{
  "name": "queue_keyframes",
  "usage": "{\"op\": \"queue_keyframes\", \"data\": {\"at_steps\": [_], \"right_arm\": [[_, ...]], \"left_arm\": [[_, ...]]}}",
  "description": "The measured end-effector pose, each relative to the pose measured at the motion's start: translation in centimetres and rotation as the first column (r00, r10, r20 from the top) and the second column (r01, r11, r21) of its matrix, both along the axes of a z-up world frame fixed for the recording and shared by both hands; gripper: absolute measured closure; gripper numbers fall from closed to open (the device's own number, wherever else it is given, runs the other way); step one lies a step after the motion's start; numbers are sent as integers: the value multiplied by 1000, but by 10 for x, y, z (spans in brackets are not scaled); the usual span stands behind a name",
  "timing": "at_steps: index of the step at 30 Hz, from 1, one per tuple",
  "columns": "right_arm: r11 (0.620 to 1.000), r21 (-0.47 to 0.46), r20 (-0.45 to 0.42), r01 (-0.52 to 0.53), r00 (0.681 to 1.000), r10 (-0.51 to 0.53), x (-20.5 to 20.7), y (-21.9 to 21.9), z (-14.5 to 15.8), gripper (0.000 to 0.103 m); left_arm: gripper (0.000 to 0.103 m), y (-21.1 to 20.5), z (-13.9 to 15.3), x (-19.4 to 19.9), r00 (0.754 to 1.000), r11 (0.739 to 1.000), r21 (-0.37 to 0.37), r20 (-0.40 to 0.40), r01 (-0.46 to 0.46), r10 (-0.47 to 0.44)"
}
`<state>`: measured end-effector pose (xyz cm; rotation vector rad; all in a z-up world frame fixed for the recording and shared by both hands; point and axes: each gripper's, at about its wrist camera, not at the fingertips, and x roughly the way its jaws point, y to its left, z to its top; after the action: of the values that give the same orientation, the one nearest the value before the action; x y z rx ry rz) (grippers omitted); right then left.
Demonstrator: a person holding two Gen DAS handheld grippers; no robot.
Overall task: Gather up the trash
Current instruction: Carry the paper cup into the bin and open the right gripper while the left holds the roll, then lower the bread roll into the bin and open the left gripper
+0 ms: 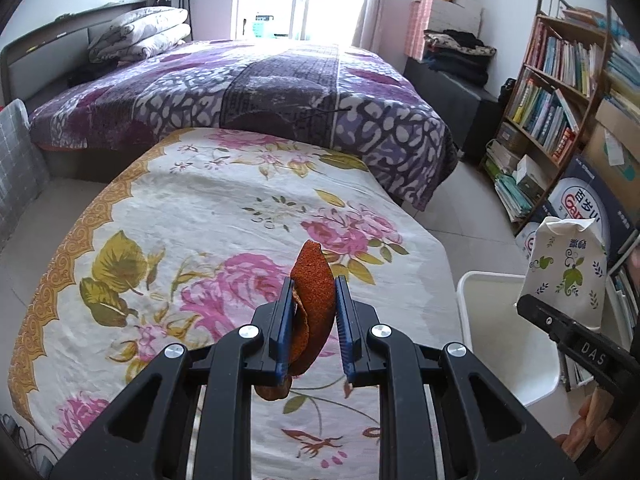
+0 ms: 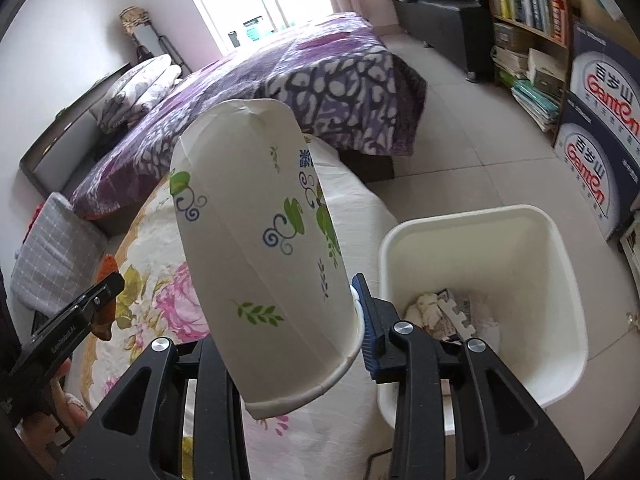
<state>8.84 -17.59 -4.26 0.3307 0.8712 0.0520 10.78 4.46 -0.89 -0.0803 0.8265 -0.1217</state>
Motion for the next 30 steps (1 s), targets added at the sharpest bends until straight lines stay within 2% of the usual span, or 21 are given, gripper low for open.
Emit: {"op": "queue_keyframes", "data": {"at_steps": [11, 20, 21, 24, 25, 30], "right_arm": [[993, 17, -46, 113, 993, -112, -11, -52, -4, 68], [980, -4, -103, 201, 974, -200, -20, -93, -11, 62], [978, -9, -111, 209, 972, -209, -21, -98, -12, 59], [971, -18, -126, 237, 963, -238, -26, -110, -14, 29], [967, -22, -126, 253, 959, -254, -29, -116, -14, 25], [951, -23, -123, 310, 943, -310, -42, -139, -13, 18]], "left_arm": [[83, -41, -5, 0, 998, 998, -1, -4, 63, -63], [83, -77, -10, 0, 993, 993, -15, -15, 117, -117], [83, -80, -11, 0, 992, 992, -16, -16, 121, -122], [83, -92, -13, 0, 990, 990, -24, -24, 141, -142], [83, -95, -14, 0, 988, 989, -28, -26, 148, -149], [83, -119, -18, -2, 981, 981, -36, -33, 189, -191]]}}
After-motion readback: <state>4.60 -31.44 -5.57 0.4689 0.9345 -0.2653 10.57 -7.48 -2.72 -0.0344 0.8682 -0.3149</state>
